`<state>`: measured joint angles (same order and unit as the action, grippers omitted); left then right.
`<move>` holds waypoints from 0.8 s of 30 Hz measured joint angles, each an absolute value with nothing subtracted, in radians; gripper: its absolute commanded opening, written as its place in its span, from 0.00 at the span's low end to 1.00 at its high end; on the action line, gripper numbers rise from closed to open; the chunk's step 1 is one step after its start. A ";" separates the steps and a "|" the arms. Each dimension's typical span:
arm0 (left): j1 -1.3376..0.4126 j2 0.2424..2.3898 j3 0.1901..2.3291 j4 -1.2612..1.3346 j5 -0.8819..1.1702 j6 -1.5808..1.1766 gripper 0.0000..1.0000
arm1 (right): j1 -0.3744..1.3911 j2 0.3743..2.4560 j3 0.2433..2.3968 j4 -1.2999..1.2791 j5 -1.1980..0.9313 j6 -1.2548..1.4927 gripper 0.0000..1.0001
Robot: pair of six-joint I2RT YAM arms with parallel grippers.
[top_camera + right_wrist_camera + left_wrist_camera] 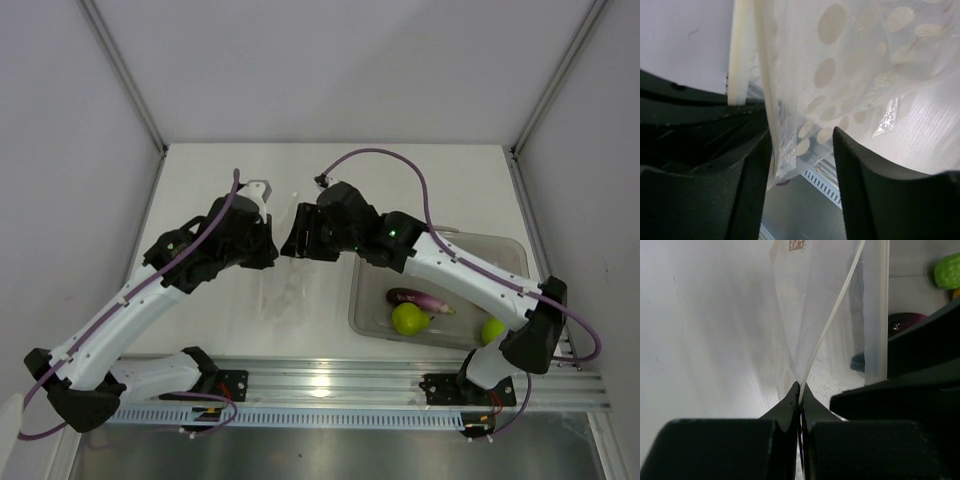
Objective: Place the food in the zip-top bag and seal the zipper
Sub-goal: Open the zipper of the food storage bag at the center of the board.
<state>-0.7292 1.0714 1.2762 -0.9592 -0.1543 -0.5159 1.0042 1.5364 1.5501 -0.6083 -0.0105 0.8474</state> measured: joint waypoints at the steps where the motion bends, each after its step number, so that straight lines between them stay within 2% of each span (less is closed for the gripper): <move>1: -0.729 1.071 1.276 -0.960 -0.155 -0.516 0.01 | 1.004 1.550 1.552 -0.607 -0.012 0.850 0.45; 4: -0.729 1.071 1.276 -0.959 -0.155 -0.516 0.01 | 1.004 1.586 1.569 -0.603 -0.017 0.862 0.29; 5: -0.729 1.071 1.276 -0.959 -0.155 -0.517 0.01 | 1.004 1.601 1.581 -0.602 -0.019 0.865 0.29; 8: -0.729 1.071 1.275 -0.958 -0.157 -0.524 0.01 | 1.006 1.636 1.596 -0.596 -0.020 0.877 0.19; 9: -0.729 1.071 1.274 -0.955 -0.158 -0.524 0.01 | 1.006 1.645 1.596 -0.598 -0.016 0.881 0.13; 10: -0.729 1.071 1.273 -0.955 -0.160 -0.524 0.01 | 1.008 1.656 1.596 -0.605 -0.008 0.882 0.03; 11: -0.730 1.071 1.272 -0.955 -0.165 -0.524 0.01 | 1.010 1.666 1.598 -0.617 0.004 0.882 0.00; 24: -0.731 1.036 1.272 -1.021 -0.469 -0.524 0.01 | 1.009 1.652 1.621 -0.944 0.310 0.878 0.00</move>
<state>-0.7311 1.0359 1.2716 -1.0206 -0.4686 -0.5236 1.0088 1.6524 1.6211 -0.9440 0.3096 0.8776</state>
